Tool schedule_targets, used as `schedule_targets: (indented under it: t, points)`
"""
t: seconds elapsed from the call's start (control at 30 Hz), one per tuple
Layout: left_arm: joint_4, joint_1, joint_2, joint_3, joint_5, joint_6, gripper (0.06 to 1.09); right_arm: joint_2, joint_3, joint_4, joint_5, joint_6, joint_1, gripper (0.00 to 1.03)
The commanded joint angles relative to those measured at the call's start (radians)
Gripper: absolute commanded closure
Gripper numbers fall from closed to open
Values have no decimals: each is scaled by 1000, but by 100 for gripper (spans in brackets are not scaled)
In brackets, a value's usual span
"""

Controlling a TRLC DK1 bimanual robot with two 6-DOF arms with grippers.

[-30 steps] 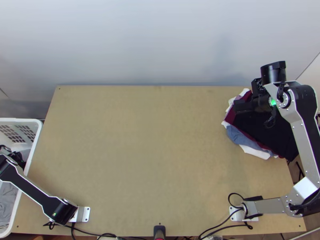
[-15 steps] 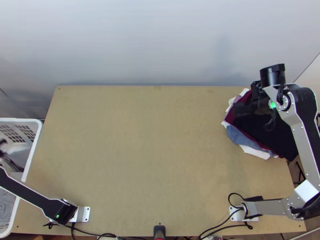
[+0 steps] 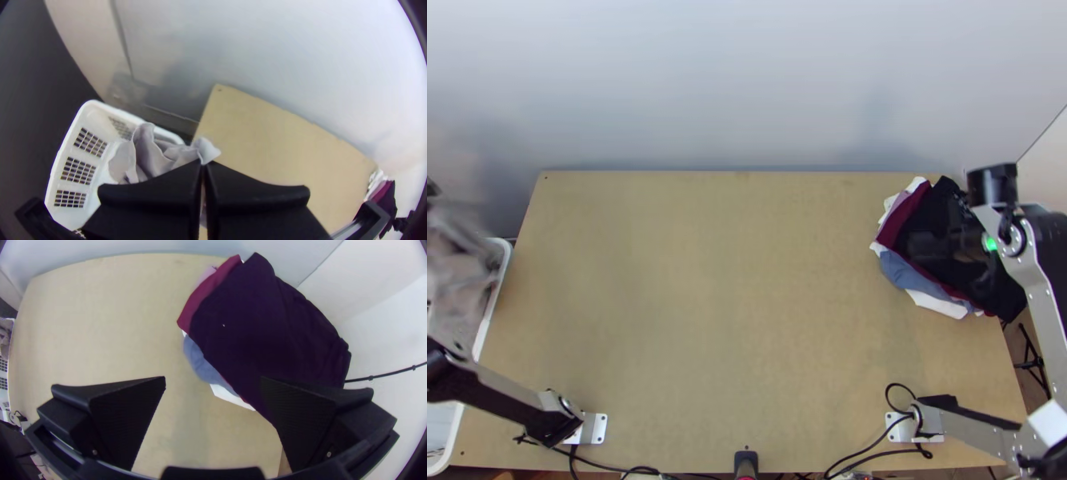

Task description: Fold the t-shirt

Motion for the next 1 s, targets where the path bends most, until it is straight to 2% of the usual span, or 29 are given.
schedule_targets:
  t: [0.0,0.13,0.23,0.4,0.5,0.67,0.7,0.73,0.8,0.87,0.9,0.97]
  points:
    - [-20,-446,-241,-41,9,-147,104,-153,-190,12,-7,4,-78,4]
    - [-20,-842,-291,-38,-68,-281,104,-251,-284,12,-7,2,-125,4]
    - [-19,-1183,-290,-53,-188,-367,104,-315,-345,12,-7,-2,-165,4]
    - [75,-1621,-274,-206,-321,-443,104,-403,-451,12,-12,2,-201,4]
    - [201,-1742,-248,-334,-408,-442,104,-455,-503,12,-30,5,-227,4]
    - [346,-1753,-100,-318,-421,-528,103,-532,-560,12,-30,2,-260,4]
    - [359,-1749,-64,-285,-422,-563,98,-541,-567,12,-32,4,-265,5]
    - [360,-1745,-35,-249,-421,-598,84,-544,-572,12,-35,9,-270,5]
    - [349,-1755,12,-203,-413,-629,47,-550,-578,12,-52,19,-279,5]
    - [336,-1785,40,-183,-415,-629,19,-550,-583,13,-62,21,-283,5]
    - [336,-1798,40,-183,-416,-626,9,-549,-586,16,-62,21,-283,5]
    - [325,-1801,31,-183,-416,-626,9,-544,-590,19,-66,21,-283,5]
